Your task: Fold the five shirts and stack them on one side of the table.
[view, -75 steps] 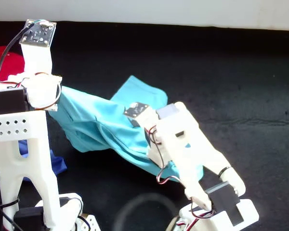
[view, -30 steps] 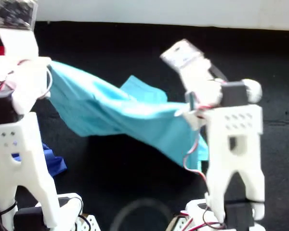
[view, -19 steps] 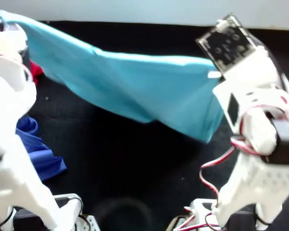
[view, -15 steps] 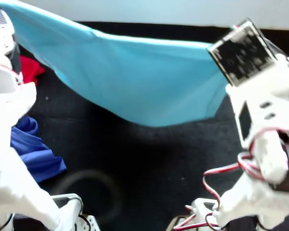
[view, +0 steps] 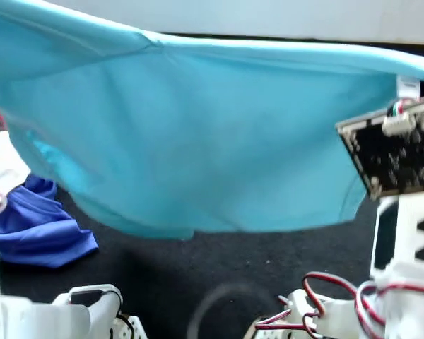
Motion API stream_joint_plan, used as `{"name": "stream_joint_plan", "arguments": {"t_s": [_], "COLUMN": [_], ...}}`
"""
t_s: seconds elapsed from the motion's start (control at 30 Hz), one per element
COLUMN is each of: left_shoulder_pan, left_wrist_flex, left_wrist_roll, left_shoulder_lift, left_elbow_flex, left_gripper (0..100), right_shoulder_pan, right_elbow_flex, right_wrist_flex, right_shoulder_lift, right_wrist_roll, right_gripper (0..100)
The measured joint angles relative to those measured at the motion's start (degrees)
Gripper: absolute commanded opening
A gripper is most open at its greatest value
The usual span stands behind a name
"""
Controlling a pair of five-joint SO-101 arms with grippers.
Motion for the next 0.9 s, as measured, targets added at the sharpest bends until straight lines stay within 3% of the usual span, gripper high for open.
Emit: {"name": "stream_joint_plan", "arguments": {"t_s": [0.23,0.47,0.77,0.9], "left_shoulder_pan": [0.0,0.0,2.4,6.1], "left_wrist_flex": [11.4,19.2,21.5,14.4], "left_wrist_roll": [-3.0,-3.7,-3.7,-3.7], "left_shoulder_lift": [-0.5,-0.4,0.3,0.5], "left_elbow_flex": [-11.9,-11.8,16.4,32.1], "left_gripper": [1,1,1,1], "right_shoulder_pan": [0.5,0.7,0.6,-0.6], "right_elbow_flex": [-2.5,20.0,58.3,71.9], "right_wrist_flex": [3.3,3.3,-2.6,-12.1], "right_shoulder_lift": [-4.8,-16.4,-19.5,-19.3], "right_wrist_roll": [0.1,0.1,0.1,0.1], "right_gripper": [0.7,0.7,0.7,0.7]}}
